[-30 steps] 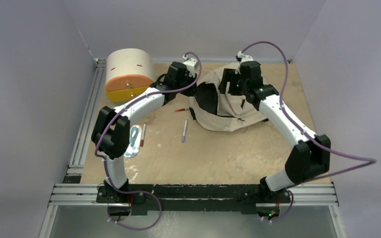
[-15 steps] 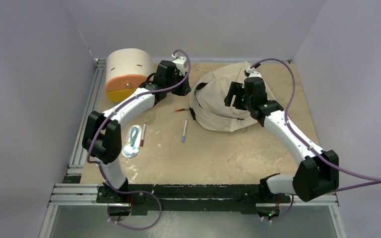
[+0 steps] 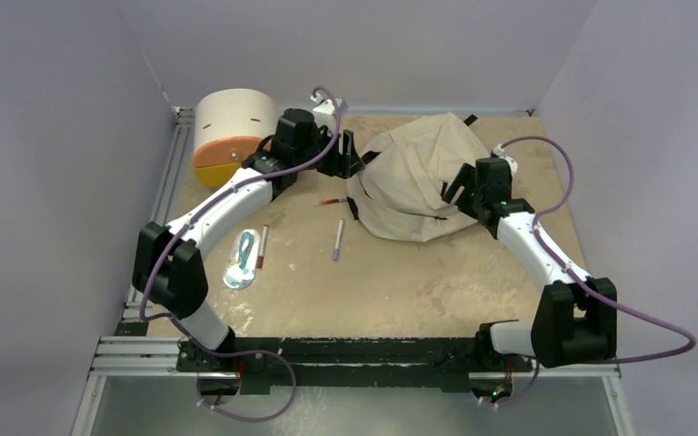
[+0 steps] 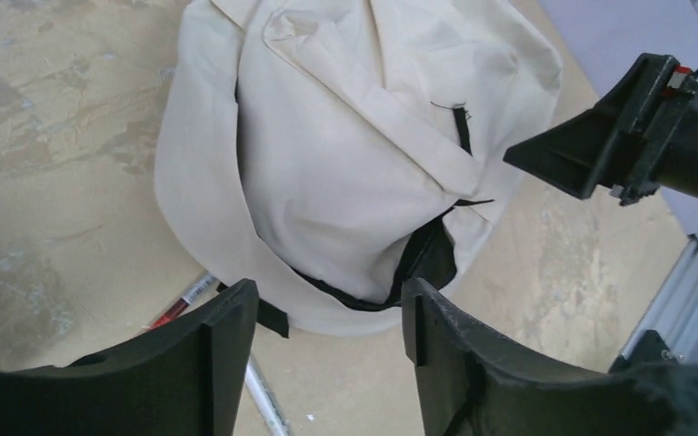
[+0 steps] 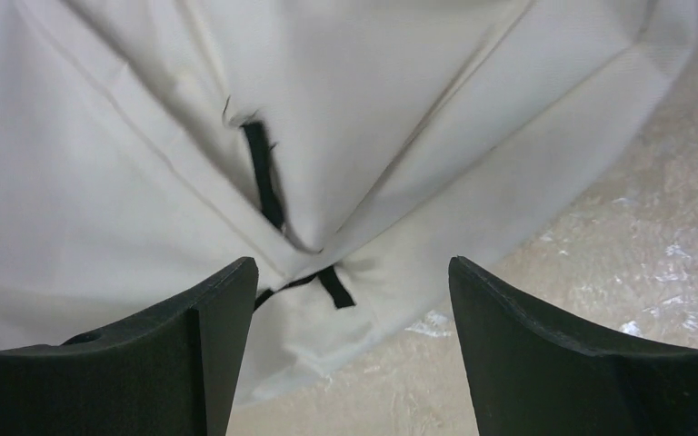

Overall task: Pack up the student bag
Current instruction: Zip the student bag at the center of the board.

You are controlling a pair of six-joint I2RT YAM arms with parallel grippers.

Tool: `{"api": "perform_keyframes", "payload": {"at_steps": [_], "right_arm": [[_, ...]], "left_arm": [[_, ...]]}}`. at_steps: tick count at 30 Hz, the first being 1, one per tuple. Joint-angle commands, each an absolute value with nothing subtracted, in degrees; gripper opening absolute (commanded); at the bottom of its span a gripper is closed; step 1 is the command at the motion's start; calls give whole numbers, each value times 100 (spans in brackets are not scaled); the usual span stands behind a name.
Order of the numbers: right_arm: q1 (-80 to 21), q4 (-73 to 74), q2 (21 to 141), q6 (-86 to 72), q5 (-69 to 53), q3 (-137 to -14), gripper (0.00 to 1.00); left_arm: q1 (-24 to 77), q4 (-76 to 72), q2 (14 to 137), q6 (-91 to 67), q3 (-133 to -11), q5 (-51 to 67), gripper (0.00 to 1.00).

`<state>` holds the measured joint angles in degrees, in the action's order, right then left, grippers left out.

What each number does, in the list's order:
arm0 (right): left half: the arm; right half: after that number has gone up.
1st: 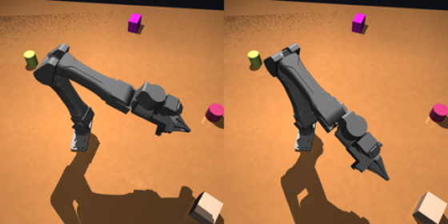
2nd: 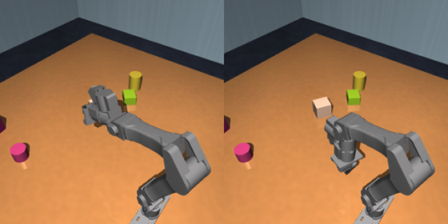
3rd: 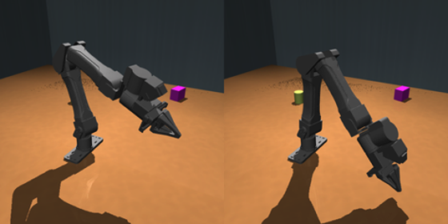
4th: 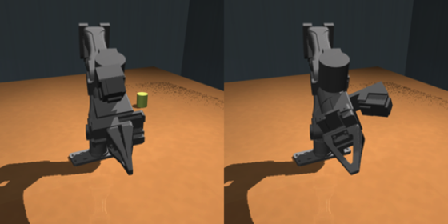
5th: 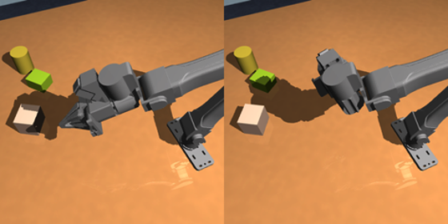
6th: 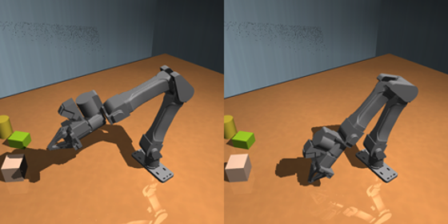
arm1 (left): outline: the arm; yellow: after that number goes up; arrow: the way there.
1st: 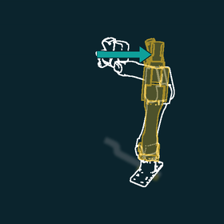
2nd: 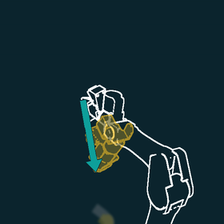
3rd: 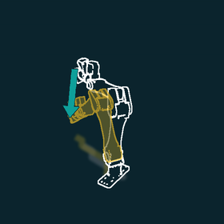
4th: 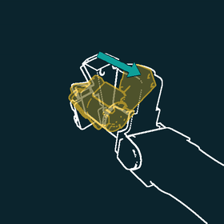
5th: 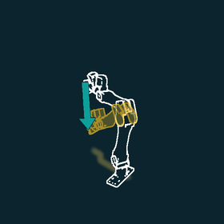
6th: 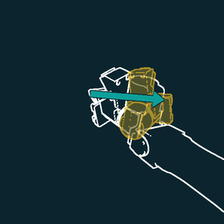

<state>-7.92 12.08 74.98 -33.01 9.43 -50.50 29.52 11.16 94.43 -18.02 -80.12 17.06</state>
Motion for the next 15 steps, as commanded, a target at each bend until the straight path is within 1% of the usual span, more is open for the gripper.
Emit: {"api": "perform_keyframes", "payload": {"at_steps": [1, 2, 5, 8, 9, 11, 12, 13, 15], "right_arm": [[-337, 632, 7279, -3965, 971, -5021, 79], [-235, 632, 7220, -4071, 1019, -5012, 80], [-17, 640, 6889, -4406, 1270, -4870, 79], [-16, 633, 6513, -4720, 1507, -4617, 80], [136, 634, 6423, -4789, 1507, -4523, 80], [238, 622, 6283, -4914, 1411, -4331, 81], [282, 597, 6250, -4952, 1329, -4233, 81], [340, 571, 6241, -4976, 1248, -4149, 80], [494, 488, 6283, -4994, 993, -3990, 80]], "left_arm": [[2572, 837, 8978, -2467, -7946, 1870, 69], [2402, 752, 8870, -2632, -7852, 1898, 74], [1918, 341, 8489, -2813, -7483, 2067, 75], [1707, 330, 8331, -2807, -7346, 2141, 75], [1690, 213, 8317, -2717, -7302, 2335, 75], [1692, 90, 8380, -2571, -7303, 2817, 70], [1705, 91, 8458, -2563, -7397, 3032, 64], [1785, 201, 8591, -2480, -7575, 3145, 61], [2248, 696, 8846, -2113, -8009, 2764, 61]]}}
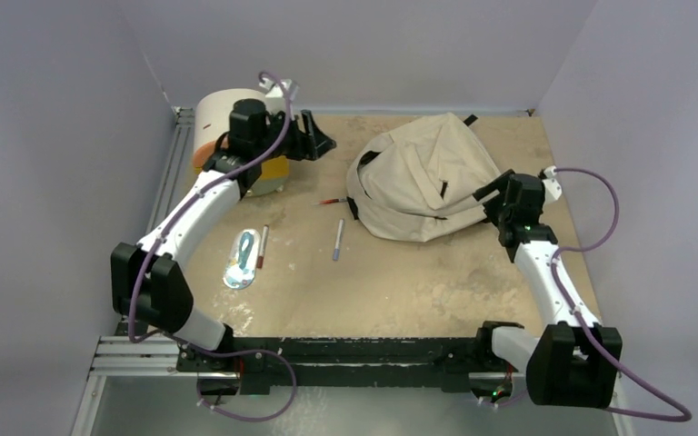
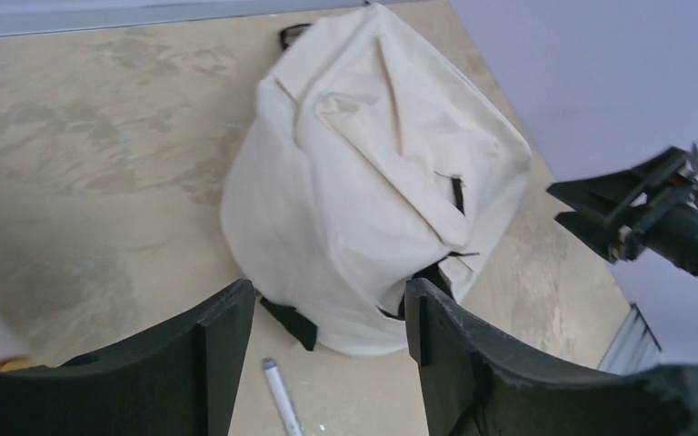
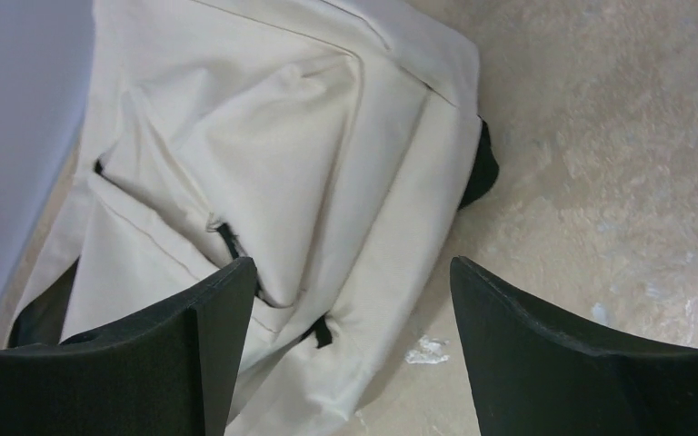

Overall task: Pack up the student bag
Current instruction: Zip the student bag at the center of the board.

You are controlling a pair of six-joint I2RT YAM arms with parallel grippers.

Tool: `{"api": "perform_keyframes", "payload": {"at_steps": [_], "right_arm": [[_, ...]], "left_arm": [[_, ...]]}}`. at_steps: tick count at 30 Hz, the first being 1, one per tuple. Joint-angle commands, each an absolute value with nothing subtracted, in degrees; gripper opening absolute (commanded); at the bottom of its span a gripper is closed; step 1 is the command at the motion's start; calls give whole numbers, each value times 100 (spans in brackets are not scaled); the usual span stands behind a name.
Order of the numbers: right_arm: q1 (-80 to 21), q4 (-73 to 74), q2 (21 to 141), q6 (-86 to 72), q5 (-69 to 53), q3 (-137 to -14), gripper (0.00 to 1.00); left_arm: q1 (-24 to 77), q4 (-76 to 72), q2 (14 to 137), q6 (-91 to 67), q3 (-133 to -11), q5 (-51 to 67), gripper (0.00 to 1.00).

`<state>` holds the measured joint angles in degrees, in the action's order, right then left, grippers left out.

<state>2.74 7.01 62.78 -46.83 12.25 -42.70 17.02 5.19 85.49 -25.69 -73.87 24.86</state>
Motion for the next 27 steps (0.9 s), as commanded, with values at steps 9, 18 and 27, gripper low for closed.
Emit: {"api": "perform_keyframes", "payload": {"at_steps": [9, 18, 27], "right_arm": [[1368, -98, 6725, -4693, -452, -3476, 78], [1625, -788, 7180, -4576, -1284, -3227, 78], [1651, -730, 7017, -4433, -1117, -3261, 78]], "left_arm": [[4092, 1062, 10116, -2434, -9133, 1565, 52], [4852, 940, 11316, -3807, -9821, 1347, 65], [5175, 1487, 12477, -4558, -10877, 863, 58]]}}
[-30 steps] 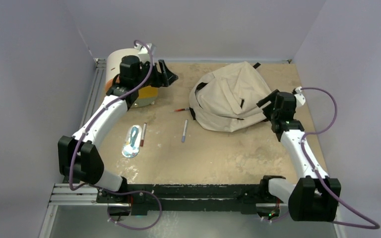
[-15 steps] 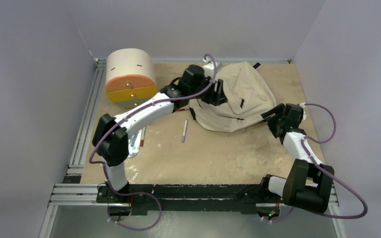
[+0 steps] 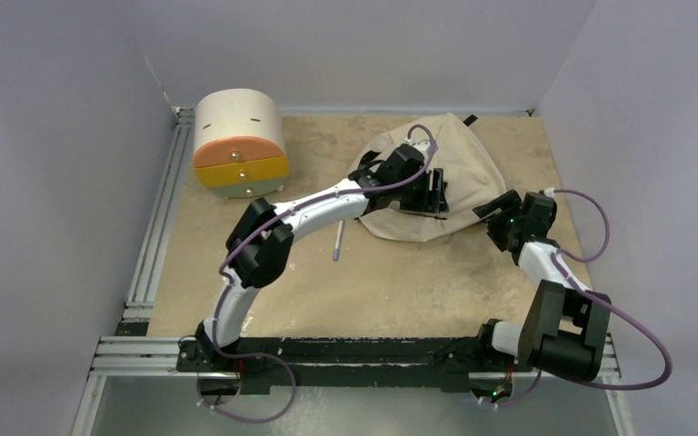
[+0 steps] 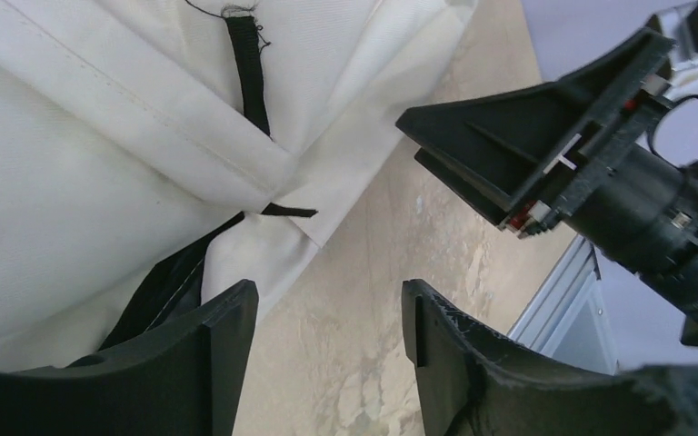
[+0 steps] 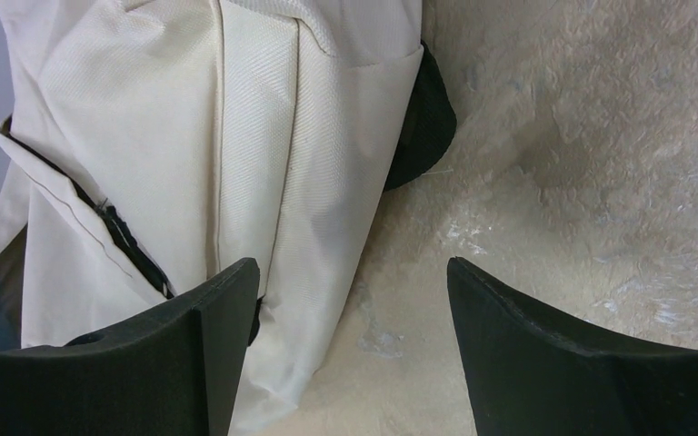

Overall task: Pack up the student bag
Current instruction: Zip the student bag at the center of the board.

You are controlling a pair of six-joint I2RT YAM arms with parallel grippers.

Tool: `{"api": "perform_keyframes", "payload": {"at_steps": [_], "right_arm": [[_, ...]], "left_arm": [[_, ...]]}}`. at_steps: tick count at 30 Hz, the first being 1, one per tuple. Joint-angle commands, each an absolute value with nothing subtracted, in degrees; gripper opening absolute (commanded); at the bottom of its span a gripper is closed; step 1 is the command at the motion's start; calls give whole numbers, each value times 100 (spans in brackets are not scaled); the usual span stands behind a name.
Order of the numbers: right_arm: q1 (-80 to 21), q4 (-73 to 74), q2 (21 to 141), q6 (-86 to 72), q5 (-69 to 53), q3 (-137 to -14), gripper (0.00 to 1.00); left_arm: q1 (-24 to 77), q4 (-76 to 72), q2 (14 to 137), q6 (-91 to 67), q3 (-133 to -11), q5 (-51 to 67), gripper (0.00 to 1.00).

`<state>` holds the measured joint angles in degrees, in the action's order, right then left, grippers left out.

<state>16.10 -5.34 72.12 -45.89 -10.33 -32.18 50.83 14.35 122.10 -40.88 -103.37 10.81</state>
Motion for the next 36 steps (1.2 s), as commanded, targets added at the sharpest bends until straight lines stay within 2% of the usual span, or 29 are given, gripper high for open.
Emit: {"api": "perform_keyframes", "payload": {"at_steps": [1, 5, 12, 16, 20, 23, 36], "right_arm": [[1654, -719, 7006, -4427, -1116, -3266, 77], [1652, -716, 6983, -4411, -1179, -3241, 77], [1654, -745, 6961, -4375, -1173, -3187, 77], [1655, -765, 6950, -4340, -1228, -3176, 77], [1652, -758, 6947, -4289, -1257, -3177, 76], [1657, -772, 6933, -4267, -1298, -3169, 76], [1653, -804, 6924, -4204, -1471, -3149, 75]], "left_arm": [[5204, 1511, 12579, -4509, -11011, 850, 57], [5247, 1885, 12941, -4476, -11442, 748, 57], [5379, 1729, 12966, -4505, -11220, 396, 55], [5538, 589, 12711, -3160, -10560, 17, 54], [5560, -617, 12514, -1629, -9899, 512, 54], [5586, -767, 12519, -688, -9871, 916, 54], [5651, -1075, 12287, 2011, -9496, 1214, 56]]}}
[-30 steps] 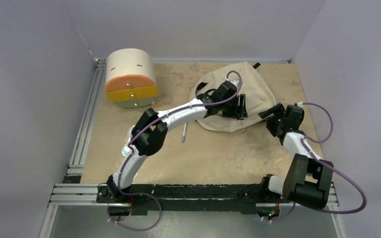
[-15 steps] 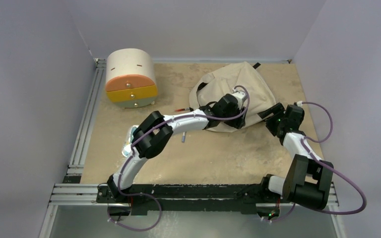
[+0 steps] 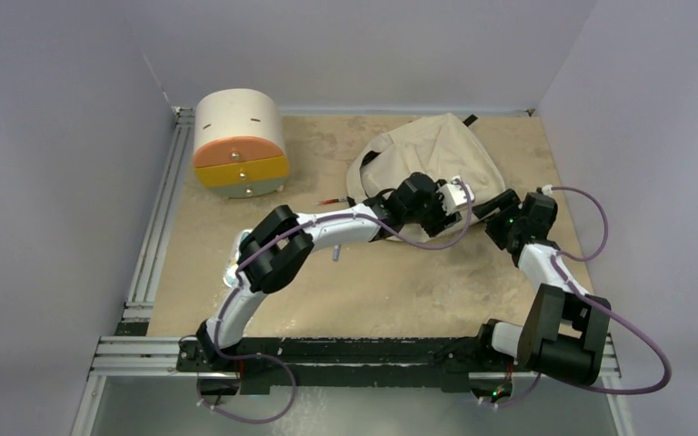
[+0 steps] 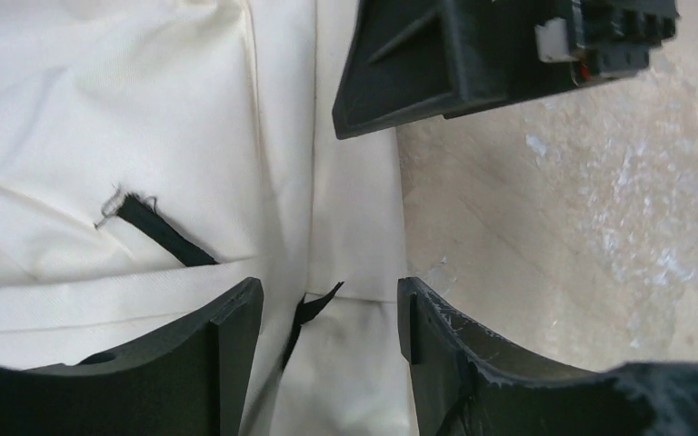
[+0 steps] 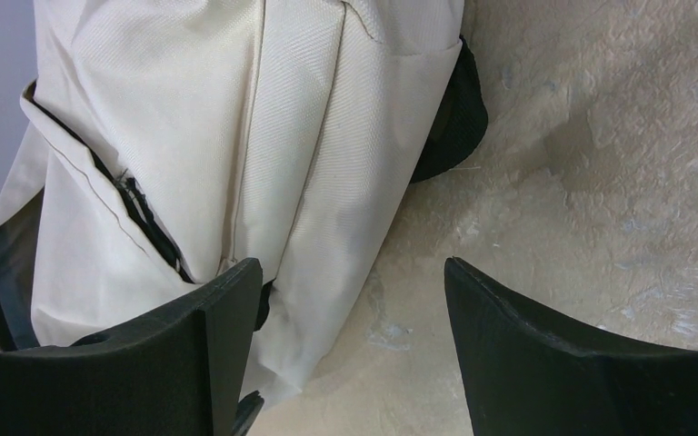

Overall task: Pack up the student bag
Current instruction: Zip the student bag at the center of the board.

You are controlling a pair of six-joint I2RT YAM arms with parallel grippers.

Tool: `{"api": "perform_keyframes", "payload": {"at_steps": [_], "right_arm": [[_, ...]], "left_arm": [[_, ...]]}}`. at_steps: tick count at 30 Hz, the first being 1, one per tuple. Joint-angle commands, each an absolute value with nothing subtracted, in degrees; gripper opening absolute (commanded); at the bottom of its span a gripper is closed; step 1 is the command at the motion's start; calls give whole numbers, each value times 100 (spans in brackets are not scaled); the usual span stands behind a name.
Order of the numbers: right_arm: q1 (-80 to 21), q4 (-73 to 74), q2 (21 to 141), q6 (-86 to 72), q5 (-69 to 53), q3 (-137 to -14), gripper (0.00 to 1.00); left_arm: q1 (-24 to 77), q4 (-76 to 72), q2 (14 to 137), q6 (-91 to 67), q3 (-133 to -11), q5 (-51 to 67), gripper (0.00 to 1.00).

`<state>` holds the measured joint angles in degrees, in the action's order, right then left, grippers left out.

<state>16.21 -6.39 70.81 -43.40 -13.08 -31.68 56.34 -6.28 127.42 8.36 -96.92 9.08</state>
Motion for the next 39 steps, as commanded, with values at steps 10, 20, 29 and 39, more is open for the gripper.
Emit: {"api": "perform_keyframes", "payload": {"at_steps": [10, 20, 29, 39], "right_arm": [[1655, -795, 6913, -4152, -1549, -3118, 75], [1652, -800, 6876, -4137, -1616, -3080, 75], [1656, -778, 6907, -4083, -1661, -3116, 74], [1656, -756, 6940, -4052, -1678, -3145, 74]], "left_arm": [[5597, -1686, 12298, 3374, -8918, 2397, 56], [5456, -1612, 12639, 3463, -9231, 2463, 55], [5414, -1289, 12966, 3506, -9579, 2654, 48], [5416, -1245, 13246, 3536, -9749, 2546, 43]]}}
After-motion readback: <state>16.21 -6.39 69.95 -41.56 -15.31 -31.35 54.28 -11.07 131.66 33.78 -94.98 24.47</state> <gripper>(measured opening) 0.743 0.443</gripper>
